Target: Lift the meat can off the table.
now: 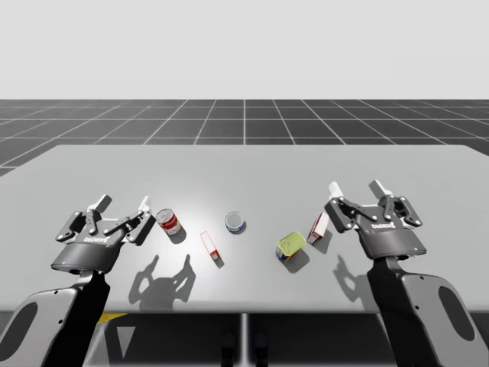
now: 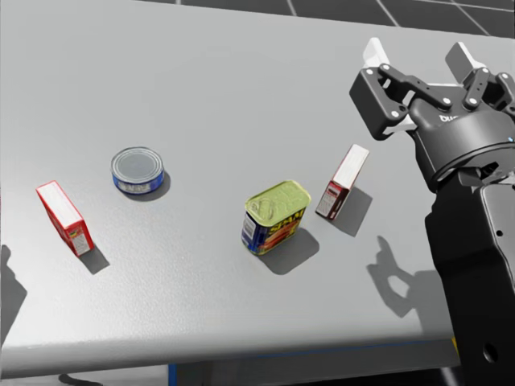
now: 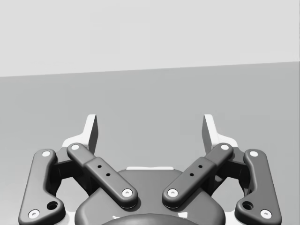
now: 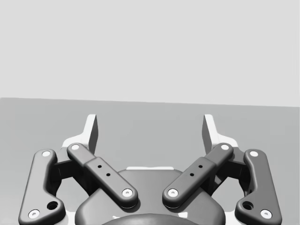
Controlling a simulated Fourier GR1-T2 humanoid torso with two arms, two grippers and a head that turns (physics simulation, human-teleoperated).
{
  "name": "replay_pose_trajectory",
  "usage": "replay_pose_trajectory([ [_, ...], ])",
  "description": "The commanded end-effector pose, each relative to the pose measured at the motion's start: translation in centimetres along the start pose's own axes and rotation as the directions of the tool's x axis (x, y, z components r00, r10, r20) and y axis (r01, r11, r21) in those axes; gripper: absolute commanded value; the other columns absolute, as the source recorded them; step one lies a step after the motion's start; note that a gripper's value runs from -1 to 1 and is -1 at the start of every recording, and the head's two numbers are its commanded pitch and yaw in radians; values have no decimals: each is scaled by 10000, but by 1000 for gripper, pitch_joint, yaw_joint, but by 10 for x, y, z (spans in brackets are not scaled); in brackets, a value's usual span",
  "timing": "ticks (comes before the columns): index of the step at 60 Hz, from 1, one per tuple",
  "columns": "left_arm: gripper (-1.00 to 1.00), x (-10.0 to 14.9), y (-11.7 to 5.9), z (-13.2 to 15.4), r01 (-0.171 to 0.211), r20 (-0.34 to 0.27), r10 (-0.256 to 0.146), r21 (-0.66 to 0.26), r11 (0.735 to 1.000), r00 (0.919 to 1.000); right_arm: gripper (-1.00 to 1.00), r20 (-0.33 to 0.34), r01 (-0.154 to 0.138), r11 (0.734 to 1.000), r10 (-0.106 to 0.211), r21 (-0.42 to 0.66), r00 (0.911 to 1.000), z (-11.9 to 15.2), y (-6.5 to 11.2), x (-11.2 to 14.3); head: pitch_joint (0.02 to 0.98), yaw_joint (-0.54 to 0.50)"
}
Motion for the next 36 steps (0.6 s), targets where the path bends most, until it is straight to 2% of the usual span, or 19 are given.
replay_pose_trajectory([
  [1, -1000, 0, 0, 0, -6, 2, 6, -10, 10000, 10000, -1000, -125, -34, 10000, 35, 73, 9999, 1, 2, -2, 882, -212],
  [7, -1000, 0, 0, 0, -29, -24, 29, -2, 10000, 10000, -1000, -232, 282, 9994, -277, 214, 9993, 5, 4, 3, 879, -218],
  [9, -1000, 0, 0, 0, -54, -34, 54, 5, 10000, 10000, -1000, -274, 529, 9972, -515, 527, 9983, 11, 6, 7, 877, -217],
  [12, -1000, -1, 0, 0, -81, -60, 81, 6, 10000, 9999, -1000, -300, 272, 9981, -256, 560, 9992, 16, 10, 7, 875, -216],
  [13, -1000, -1, 0, 0, -78, -69, 78, 9, 10000, 9999, -1000, -341, 116, 9982, -96, 595, 9994, 19, 11, 6, 875, -215],
  [14, -1000, -1, 0, 0, -80, -81, 80, 4, 10000, 9999, -1000, -395, -249, 9979, 273, 597, 9988, 25, 16, 5, 876, -215],
  [15, -1000, -1, 0, 0, -89, -85, 89, -3, 10000, 9999, -1000, -428, -274, 9976, 302, 638, 9986, 26, 17, 4, 876, -215],
  [16, -1000, -1, 0, 0, -100, -89, 100, -9, 9999, 9999, -1000, -479, -181, 9969, 218, 767, 9986, 28, 18, 4, 876, -215],
  [17, -1000, -1, 0, 0, -110, -91, 110, -23, 9999, 9999, -1000, -586, 47, 9953, 9, 965, 9983, 33, 21, 3, 877, -215],
  [18, -1000, -1, 0, 0, -111, -92, 111, -28, 9999, 9999, -1000, -591, 67, 9945, -5, 1047, 9983, 35, 23, 3, 877, -216],
  [23, -1000, -2, 0, 0, -129, -98, 128, -68, 9999, 9999, -1000, -700, 15, 9864, 101, 1641, 9975, 51, 32, 5, 879, -224],
  [28, -1000, -2, 0, 0, -138, -101, 137, -79, 9999, 9999, -1000, -771, 175, 9786, -16, 2053, 9970, 66, 38, 10, 876, -227],
  [36, -1000, -2, 0, 0, -133, -104, 132, -77, 9999, 9999, -1000, -752, 133, 9631, 72, 2689, 9971, 88, 45, 14, 877, -229],
])
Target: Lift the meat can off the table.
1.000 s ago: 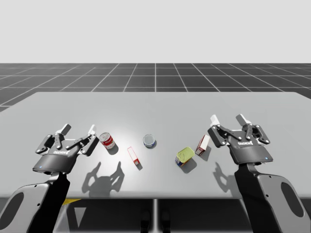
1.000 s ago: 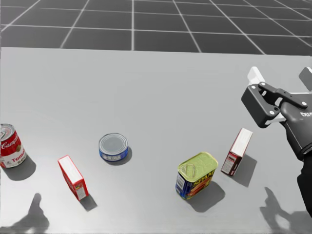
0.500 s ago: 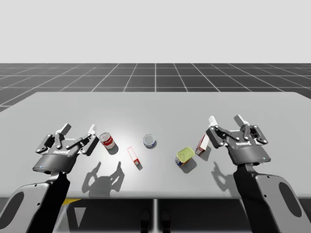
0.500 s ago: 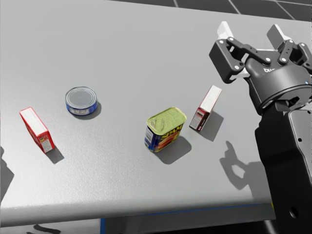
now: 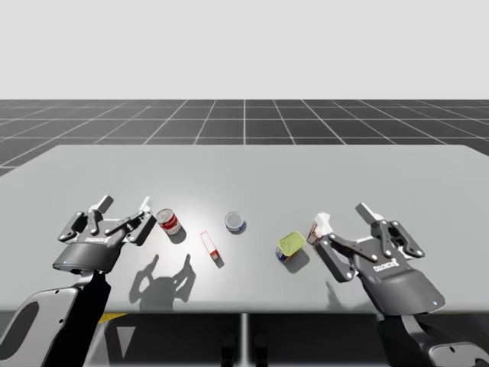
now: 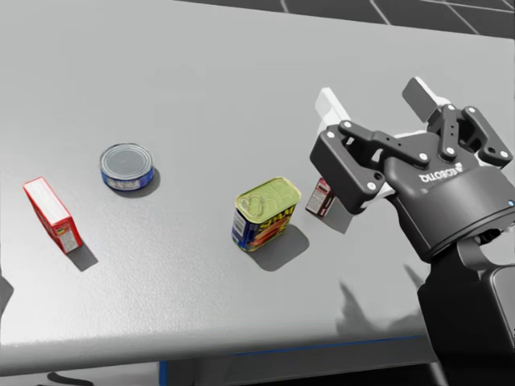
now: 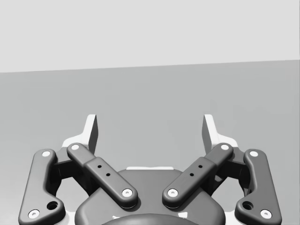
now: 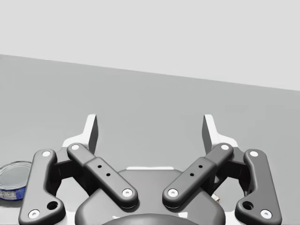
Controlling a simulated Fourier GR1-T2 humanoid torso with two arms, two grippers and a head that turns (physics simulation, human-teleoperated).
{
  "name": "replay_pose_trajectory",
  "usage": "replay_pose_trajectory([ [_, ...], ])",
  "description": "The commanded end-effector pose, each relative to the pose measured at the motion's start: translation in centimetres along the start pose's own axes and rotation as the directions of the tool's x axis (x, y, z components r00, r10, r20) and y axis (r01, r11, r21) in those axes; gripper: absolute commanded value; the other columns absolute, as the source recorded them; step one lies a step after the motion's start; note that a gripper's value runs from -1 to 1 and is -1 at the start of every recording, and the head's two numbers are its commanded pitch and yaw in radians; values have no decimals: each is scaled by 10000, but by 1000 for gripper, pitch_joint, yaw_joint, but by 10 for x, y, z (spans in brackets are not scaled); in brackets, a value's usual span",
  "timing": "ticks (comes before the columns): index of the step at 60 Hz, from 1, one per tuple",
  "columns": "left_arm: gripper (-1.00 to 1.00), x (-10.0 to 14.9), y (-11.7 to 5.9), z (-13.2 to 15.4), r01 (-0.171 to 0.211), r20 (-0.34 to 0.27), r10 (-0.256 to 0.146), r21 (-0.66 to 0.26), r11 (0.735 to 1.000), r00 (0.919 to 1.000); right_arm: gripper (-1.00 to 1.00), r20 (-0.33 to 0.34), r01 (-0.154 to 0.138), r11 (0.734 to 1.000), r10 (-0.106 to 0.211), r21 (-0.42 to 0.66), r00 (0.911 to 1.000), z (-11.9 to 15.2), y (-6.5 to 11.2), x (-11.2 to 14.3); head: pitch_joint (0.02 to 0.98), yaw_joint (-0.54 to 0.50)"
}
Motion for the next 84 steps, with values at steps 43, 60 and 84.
replay_pose_trajectory([
  [43, -1000, -2, -2, 0, 52, -15, -52, -28, 10000, 10000, -1000, -1724, -83, 9801, 432, 1985, 9841, 55, 52, -87, 883, -220],
  [60, -1000, -3, -3, 0, 139, 33, -139, -21, 9999, 9999, -1000, -2072, -809, 9879, 1074, 1321, 9724, 28, 48, -119, 887, -221],
  [84, -1000, -3, -2, 1, 149, 53, -149, 7, 9999, 9999, -1000, -2714, -670, 9914, 955, 1122, 9577, -2, 40, -141, 886, -220],
])
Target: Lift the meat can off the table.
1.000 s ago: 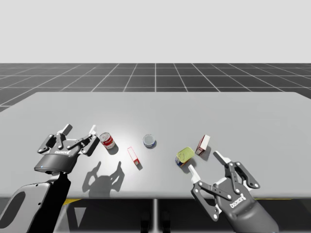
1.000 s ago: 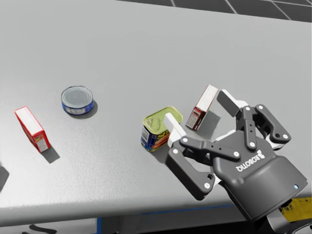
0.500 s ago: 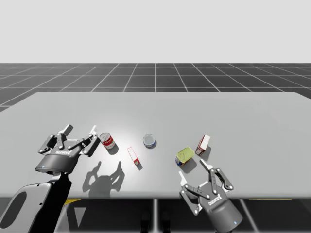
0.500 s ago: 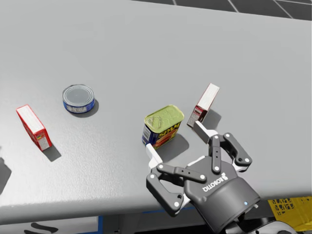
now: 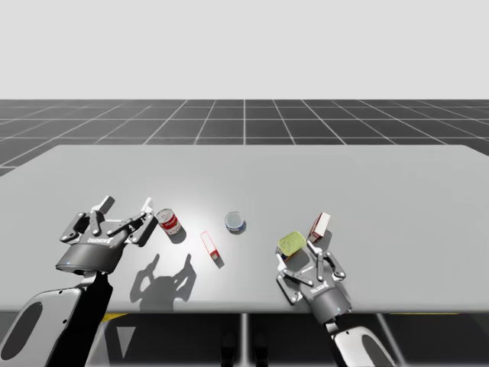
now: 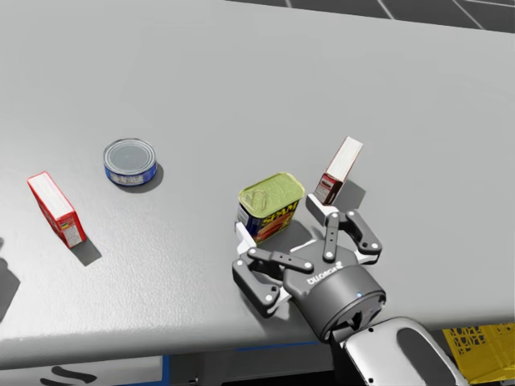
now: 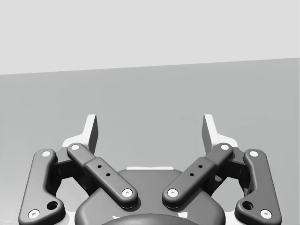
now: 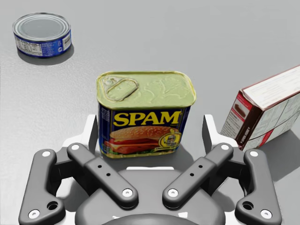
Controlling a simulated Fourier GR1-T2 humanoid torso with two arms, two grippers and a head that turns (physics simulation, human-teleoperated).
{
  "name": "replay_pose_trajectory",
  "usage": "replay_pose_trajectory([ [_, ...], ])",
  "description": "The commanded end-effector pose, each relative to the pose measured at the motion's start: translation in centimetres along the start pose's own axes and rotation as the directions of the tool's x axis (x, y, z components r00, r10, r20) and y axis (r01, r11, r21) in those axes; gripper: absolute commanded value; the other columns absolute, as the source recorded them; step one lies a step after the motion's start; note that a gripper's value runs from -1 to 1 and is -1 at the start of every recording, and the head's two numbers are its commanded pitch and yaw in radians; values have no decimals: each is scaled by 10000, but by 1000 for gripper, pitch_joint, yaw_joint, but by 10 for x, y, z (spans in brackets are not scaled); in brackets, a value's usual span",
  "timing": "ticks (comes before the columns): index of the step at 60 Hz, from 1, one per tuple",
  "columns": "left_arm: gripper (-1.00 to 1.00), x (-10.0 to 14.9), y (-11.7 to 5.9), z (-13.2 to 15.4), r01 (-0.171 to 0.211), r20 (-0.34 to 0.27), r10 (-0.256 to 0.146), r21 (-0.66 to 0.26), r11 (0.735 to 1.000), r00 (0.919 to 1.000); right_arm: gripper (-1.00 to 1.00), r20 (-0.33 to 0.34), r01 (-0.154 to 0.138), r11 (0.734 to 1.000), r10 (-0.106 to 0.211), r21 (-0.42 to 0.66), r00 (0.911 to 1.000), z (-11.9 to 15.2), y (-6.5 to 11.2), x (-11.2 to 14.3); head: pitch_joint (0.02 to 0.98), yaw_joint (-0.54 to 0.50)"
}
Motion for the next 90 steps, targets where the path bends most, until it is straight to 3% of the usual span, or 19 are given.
replay_pose_trajectory([
  [1, -1000, 0, 0, 0, 7, 13, -7, 13, 10000, 10000, -1000, -272, 88, 9999, -90, -65, 9996, -14, -5, -8, 886, -220],
  [28, -1000, 0, 0, 0, 58, 30, -58, 1, 10000, 10000, -1000, -799, 12, 10000, -10, 14, 9968, -33, -7, -11, 871, -221],
  [32, -1000, -1, -1, 0, 69, 26, -69, -9, 10000, 10000, -1000, -907, -273, 9995, 285, 148, 9955, -32, -7, -12, 864, -222],
  [34, -1000, -1, -1, 0, 72, 24, -72, -12, 10000, 10000, -117, -765, -400, 9992, 398, -8, 9963, -31, -5, -14, 853, -224],
  [36, -1000, -1, -1, 0, 74, 22, -74, -16, 10000, 10000, 396, -784, -383, 9993, 386, 45, 9962, -31, -5, -15, 845, -224],
  [37, -1000, -1, -1, 0, 76, 21, -76, -18, 10000, 10000, 898, -814, -366, 9993, 370, 70, 9960, -30, -5, -15, 835, -224],
  [39, -1000, -1, -1, 0, 83, 21, -83, -21, 10000, 10000, 1000, -840, -317, 9995, 324, 97, 9959, -30, -5, -15, 812, -224],
  [55, -1000, -2, -2, 0, 114, -3, -114, -37, 9999, 9999, 1000, -878, -121, 9997, 138, 188, 9960, -29, -6, -17, 576, -244],
  [63, -1000, -2, -3, 0, 126, -7, -126, -40, 9999, 9999, 1000, -879, -126, 9998, 140, 173, 9960, -28, -6, -17, 504, -247],
  [76, -1000, -2, -3, 0, 118, -5, -118, -31, 9999, 9999, 1000, -661, -193, 9997, 201, 136, 9976, -26, -5, -14, 456, -246],
  [81, -1000, -2, -3, 1, 115, -1, -115, -23, 9999, 9999, 1000, -480, -8, 9998, 17, 177, 9988, -23, -2, -9, 453, -247],
  [90, -1000, -2, -3, 1, 103, 3, -103, -4, 9999, 9999, 1000, -8, -93, 9999, 93, -91, 10000, -15, 5, 18, 452, -247],
])
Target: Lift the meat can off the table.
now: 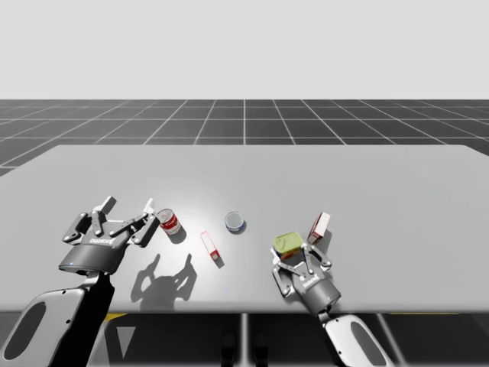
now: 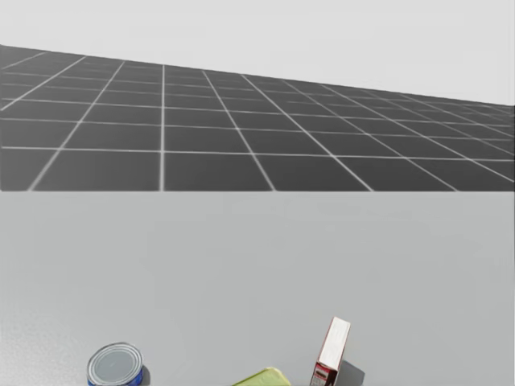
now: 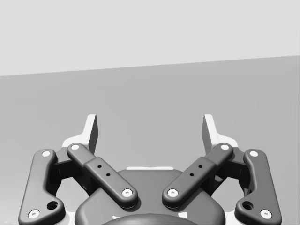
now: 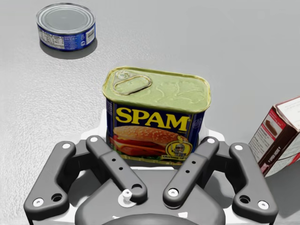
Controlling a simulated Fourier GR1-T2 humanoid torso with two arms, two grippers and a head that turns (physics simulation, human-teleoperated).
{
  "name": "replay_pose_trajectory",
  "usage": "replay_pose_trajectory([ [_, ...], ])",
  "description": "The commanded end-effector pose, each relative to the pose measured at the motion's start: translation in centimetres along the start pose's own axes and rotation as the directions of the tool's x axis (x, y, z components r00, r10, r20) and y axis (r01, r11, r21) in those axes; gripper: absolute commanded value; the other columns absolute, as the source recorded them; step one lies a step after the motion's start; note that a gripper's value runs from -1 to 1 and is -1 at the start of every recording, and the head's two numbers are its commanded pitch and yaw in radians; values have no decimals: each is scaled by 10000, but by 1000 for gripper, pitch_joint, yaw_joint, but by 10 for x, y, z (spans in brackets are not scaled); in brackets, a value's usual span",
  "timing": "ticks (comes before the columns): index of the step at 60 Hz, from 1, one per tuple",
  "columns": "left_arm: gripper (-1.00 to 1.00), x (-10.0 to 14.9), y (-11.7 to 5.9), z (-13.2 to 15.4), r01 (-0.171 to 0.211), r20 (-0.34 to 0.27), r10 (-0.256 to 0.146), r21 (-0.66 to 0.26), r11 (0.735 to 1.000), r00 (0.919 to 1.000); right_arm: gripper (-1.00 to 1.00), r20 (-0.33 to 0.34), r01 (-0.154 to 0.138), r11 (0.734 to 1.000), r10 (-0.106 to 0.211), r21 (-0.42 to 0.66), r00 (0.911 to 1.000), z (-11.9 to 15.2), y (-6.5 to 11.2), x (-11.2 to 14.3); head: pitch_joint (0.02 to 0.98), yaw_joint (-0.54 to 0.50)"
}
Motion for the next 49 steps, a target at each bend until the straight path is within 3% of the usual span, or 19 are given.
replay_pose_trajectory([
  [1, -1000, 0, 0, 0, -18, -1, 18, 22, 10000, 10000, 1000, 413, 146, 9940, -102, -1086, 9991, 4, 2, 20, 452, -247],
  [13, -1000, 1, 1, 0, -43, 4, 43, 26, 10000, 10000, 1000, 1519, -172, 9915, 369, -1288, 9877, 18, 4, 67, 450, -250],
  [23, -1000, 1, 1, 0, -56, 14, 56, 30, 10000, 10000, 1000, 2511, -40, 9889, 416, -1485, 9671, 32, 9, 106, 445, -249],
  [30, -1000, 1, 2, 0, -77, 29, 77, 58, 10000, 10000, 1000, 3028, -161, 9872, 641, -1584, 9509, 40, 10, 127, 445, -250],
  [31, -1000, 1, 2, 0, -86, 32, 86, 60, 9999, 10000, 1000, 3197, -232, 9861, 756, -1647, 9445, 43, 10, 135, 446, -250],
  [36, -1000, 1, 2, 0, -86, 38, 86, 64, 9999, 10000, 1000, 3567, -334, 9824, 982, -1837, 9290, 49, 9, 150, 446, -249],
  [38, -1000, 1, 2, 0, -84, 41, 84, 61, 9999, 10000, 1000, 3808, -381, 9808, 1099, -1914, 9181, 53, 7, 159, 447, -248],
  [41, -1000, 1, 2, 0, -93, 39, 92, 53, 9999, 9999, 1000, 3975, -399, 9790, 1182, -1997, 9100, 56, 7, 166, 447, -248],
  [43, -1000, 1, 2, 0, -90, 44, 89, 55, 9999, 10000, 1000, 4198, -462, 9761, 1339, -2124, 8977, 60, 6, 175, 446, -248],
  [48, -1000, 1, 2, 0, -96, 49, 96, 56, 9999, 9999, 1000, 4547, -458, 9717, 1499, -2318, 8780, 67, 4, 189, 444, -249],
  [49, -1000, 1, 3, 0, -98, 52, 98, 54, 9999, 9999, 1000, 4720, -488, 9685, 1628, -2443, 8664, 70, 3, 196, 443, -250],
])
